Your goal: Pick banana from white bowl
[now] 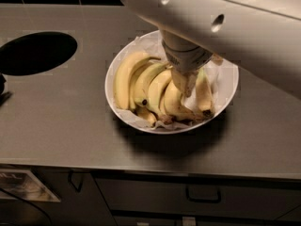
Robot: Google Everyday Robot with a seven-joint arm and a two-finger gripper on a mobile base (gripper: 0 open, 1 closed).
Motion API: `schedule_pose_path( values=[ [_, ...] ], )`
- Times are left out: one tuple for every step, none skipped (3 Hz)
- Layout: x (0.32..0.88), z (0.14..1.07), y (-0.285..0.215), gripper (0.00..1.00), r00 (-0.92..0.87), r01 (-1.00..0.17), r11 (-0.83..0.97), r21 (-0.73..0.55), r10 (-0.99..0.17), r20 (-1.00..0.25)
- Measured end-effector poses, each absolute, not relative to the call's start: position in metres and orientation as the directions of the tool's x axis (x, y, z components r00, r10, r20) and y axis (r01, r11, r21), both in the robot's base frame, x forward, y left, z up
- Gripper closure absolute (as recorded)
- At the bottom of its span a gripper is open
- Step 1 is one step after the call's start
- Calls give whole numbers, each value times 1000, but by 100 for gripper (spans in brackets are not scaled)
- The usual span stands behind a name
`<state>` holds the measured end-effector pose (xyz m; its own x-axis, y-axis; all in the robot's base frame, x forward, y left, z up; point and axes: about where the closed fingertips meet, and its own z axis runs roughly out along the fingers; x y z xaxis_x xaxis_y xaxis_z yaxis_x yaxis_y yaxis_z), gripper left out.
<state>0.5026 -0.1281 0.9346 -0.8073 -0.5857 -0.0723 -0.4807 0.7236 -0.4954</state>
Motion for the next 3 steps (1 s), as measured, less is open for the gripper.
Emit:
schedule_pose_path(
  values=[
    [504,932,-134,40,-830,-452,746,-488,-553,-75],
    [504,929,-136,48,-847,-431,762,-483,-527,-75],
    [504,926,-138,55,-858,-418,776,-472,-508,-74]
  ],
)
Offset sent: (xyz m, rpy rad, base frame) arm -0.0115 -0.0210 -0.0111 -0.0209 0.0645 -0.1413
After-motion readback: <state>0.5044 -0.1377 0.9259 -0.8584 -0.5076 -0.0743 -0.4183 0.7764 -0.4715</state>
